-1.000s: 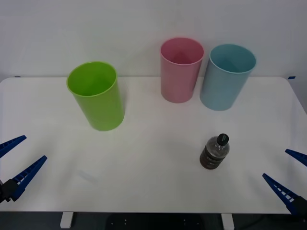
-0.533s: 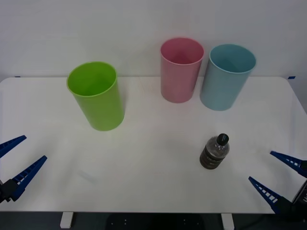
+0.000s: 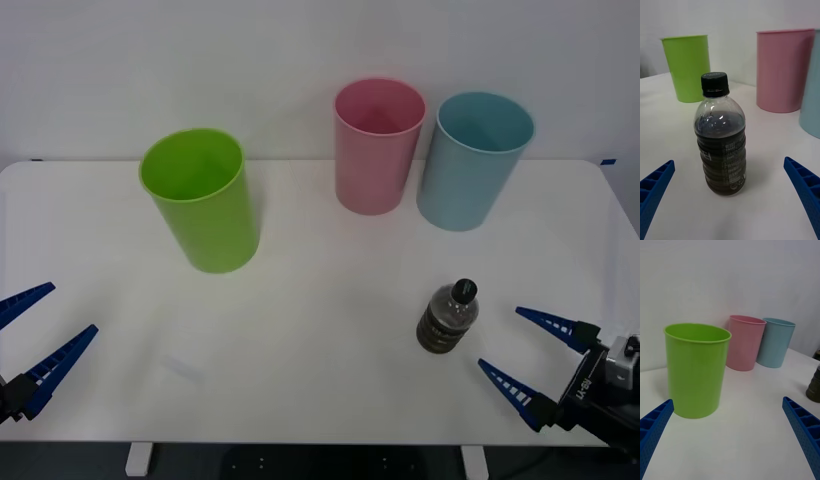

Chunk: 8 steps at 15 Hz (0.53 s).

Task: Grasp the object on the table and drop it into the matching bin: aluminum can to the light blue bin, PET bottle to the pink bin.

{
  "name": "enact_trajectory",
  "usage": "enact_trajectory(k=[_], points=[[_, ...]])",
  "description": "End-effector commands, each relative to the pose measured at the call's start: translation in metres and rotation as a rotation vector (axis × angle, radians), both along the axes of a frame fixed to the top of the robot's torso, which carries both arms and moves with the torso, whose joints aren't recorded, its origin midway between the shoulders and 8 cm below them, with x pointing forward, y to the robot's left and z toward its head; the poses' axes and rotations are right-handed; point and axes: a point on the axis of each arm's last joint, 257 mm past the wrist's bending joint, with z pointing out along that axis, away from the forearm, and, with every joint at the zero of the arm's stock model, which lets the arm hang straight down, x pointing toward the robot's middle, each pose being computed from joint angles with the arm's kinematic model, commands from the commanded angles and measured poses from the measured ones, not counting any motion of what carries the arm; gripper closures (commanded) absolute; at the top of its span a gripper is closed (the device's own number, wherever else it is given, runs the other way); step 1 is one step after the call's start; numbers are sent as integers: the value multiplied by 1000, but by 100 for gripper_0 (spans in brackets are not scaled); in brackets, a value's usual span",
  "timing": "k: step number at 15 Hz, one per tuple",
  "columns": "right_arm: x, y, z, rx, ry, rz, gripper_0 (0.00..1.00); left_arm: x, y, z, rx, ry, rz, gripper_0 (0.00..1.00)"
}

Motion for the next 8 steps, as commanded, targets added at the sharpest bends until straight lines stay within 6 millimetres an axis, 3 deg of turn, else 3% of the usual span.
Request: enact_trajectory(k=[1,8], points=[[10,9,-7,-22,-2,7,0,0,0,0,0,0,0,0],[29,35,-22,-61,5,-2,0,0,0,0,0,0,0,0]])
